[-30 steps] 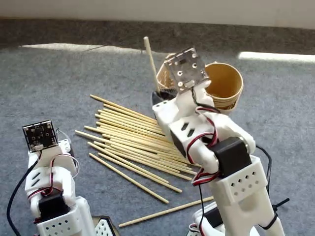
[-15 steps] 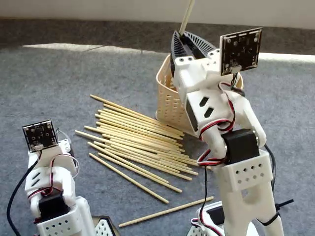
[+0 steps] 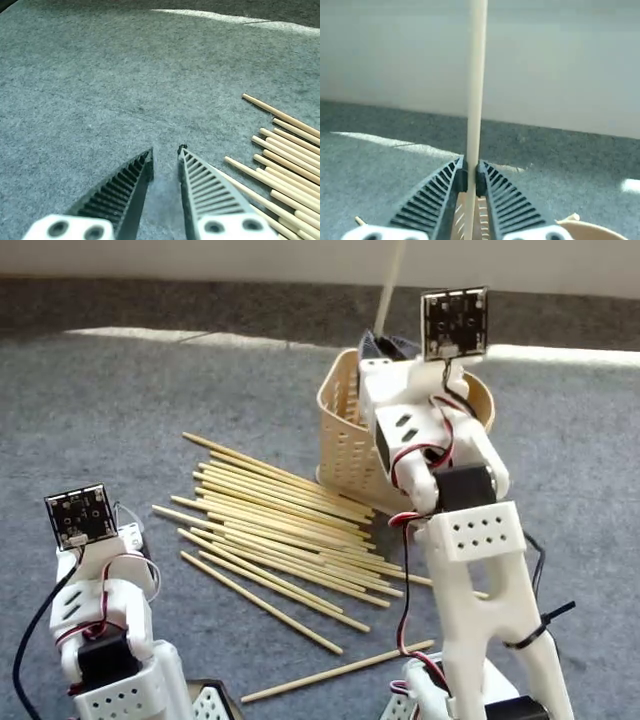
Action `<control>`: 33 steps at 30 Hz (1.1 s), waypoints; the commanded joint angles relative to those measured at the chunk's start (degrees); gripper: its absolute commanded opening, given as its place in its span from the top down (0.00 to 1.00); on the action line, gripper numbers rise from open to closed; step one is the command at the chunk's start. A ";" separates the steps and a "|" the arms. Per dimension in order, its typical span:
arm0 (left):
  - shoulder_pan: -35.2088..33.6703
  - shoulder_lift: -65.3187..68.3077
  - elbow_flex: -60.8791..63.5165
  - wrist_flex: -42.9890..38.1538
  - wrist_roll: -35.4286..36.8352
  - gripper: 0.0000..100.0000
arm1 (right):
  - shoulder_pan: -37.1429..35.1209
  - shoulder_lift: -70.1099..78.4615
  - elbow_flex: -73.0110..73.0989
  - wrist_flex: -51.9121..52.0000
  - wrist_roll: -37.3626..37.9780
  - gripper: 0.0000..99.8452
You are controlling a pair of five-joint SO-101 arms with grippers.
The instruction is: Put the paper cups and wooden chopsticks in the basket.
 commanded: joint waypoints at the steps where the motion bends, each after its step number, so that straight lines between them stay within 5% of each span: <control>1: 1.01 -0.13 -0.22 -1.23 0.18 0.90 | 0.48 -0.57 0.13 -0.84 -0.09 0.99; 7: 1.01 -0.13 -0.22 -1.23 0.18 0.90 | -0.57 -0.66 -0.22 9.54 0.35 0.84; 18: 1.01 -0.13 -0.22 -1.23 0.18 0.90 | -1.19 -11.30 -3.12 21.23 8.35 0.84; 33: 0.92 -0.13 -0.22 -1.23 0.18 0.90 | -17.01 -23.16 -3.30 46.81 19.78 0.84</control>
